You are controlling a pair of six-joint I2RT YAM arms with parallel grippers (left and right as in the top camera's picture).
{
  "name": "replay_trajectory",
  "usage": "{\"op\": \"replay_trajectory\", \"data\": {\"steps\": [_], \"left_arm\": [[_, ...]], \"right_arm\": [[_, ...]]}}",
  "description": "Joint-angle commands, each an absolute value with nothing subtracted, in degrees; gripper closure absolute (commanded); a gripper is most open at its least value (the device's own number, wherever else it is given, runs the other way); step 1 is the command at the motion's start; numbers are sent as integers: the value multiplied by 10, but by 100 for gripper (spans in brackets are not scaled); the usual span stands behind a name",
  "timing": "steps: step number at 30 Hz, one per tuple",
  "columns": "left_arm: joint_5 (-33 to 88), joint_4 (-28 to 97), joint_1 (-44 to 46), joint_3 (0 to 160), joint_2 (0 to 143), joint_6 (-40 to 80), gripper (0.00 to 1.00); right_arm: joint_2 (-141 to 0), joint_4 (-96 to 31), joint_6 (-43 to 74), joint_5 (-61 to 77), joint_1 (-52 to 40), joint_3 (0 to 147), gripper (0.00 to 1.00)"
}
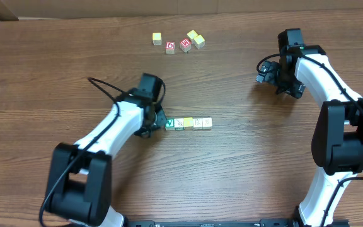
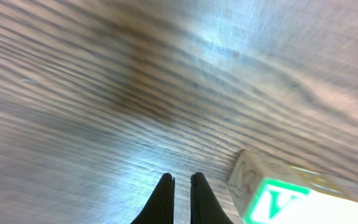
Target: Flip 5 blocks
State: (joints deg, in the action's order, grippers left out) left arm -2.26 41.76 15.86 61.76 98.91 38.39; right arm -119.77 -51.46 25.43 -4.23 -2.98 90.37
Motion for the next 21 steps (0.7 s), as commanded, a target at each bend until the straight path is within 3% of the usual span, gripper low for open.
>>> {"op": "replay_trajectory", "data": {"steps": [1,14,20,21], "left_arm": [[-24,448,150,656,929,360,96],[-8,556,150,659,755,342,96],[-8,597,150,659,714,327,96],[-8,605,150,659,715,327,96]], "right_arm": [[-1198,-512,250,-39,-29,915,0],[-1198,-467,255,-32,-29,915,0],[-1198,-546,250,117,-29,916,0],[-1196,-552,246,128,-29,917,5]]}}
